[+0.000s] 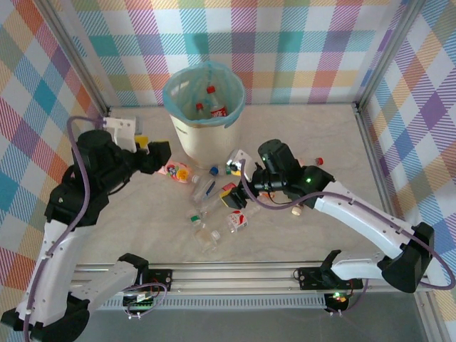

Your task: Put the plastic bottles in the bin

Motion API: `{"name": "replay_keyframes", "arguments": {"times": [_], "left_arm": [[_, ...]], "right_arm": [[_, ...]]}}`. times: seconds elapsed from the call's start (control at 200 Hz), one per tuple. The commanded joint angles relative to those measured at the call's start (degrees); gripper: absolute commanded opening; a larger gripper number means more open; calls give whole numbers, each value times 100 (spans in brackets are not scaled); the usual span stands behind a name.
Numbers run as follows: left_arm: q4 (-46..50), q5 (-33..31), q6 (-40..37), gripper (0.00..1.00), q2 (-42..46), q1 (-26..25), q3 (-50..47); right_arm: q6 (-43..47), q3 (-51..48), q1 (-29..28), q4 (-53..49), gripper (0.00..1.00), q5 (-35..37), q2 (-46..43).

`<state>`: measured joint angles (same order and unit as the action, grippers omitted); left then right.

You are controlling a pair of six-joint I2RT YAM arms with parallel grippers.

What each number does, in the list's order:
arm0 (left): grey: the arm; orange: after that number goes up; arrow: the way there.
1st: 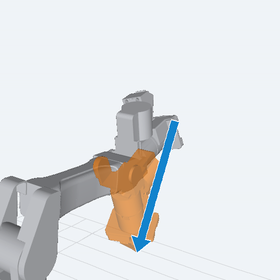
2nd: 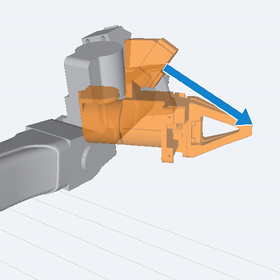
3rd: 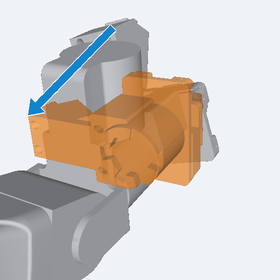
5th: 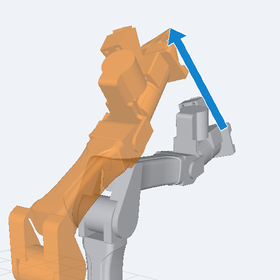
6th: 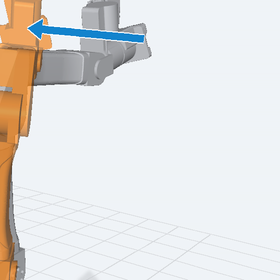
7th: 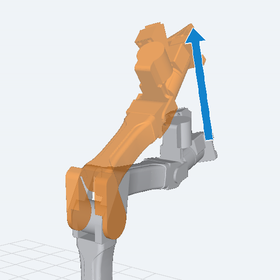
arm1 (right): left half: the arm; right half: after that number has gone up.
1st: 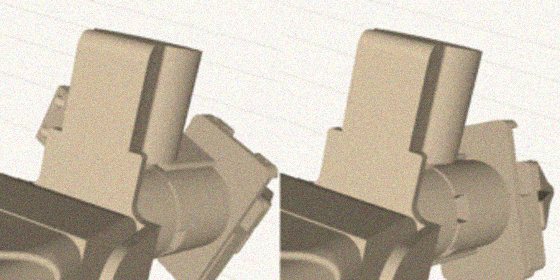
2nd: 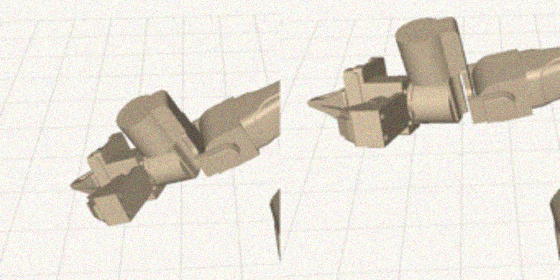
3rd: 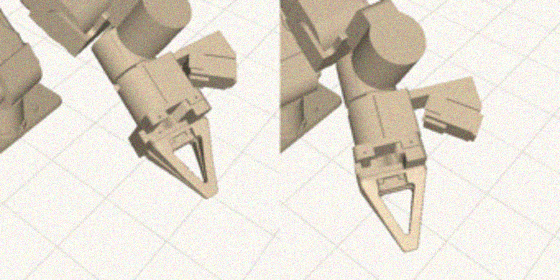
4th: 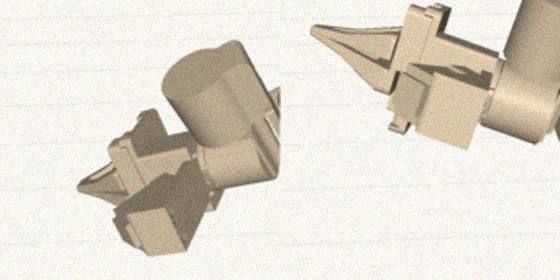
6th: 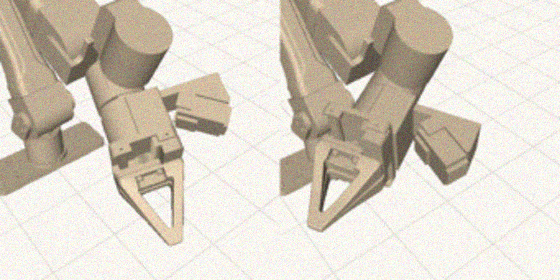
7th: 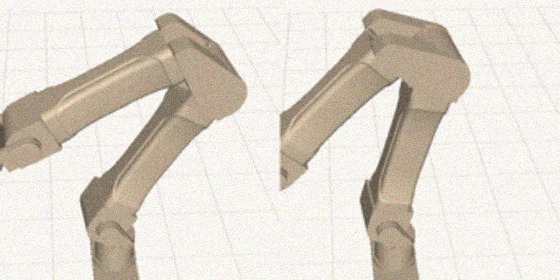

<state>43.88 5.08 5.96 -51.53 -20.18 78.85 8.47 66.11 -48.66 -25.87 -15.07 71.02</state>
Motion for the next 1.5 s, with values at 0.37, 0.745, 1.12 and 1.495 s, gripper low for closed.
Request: {"name": "replay_keyframes", "arguments": {"times": [0.37, 0.745, 1.12, 1.495], "left_arm": [[388, -772, 1543, 70, 967, -41, -2345], [-227, -931, 2446, 69, 943, -43, -3565], [-261, -869, 2739, 69, 1095, -38, -3857], [-388, -783, 2714, 70, 1094, -38, -3785]], "right_arm": [[-99, -571, -174, -197, 86, 294, 273], [-600, -260, -349, -326, 85, 590, 1247], [675, -346, -584, -966, 86, 383, 1634], [4288, -528, -603, -1421, 96, 985, 1728]]}}
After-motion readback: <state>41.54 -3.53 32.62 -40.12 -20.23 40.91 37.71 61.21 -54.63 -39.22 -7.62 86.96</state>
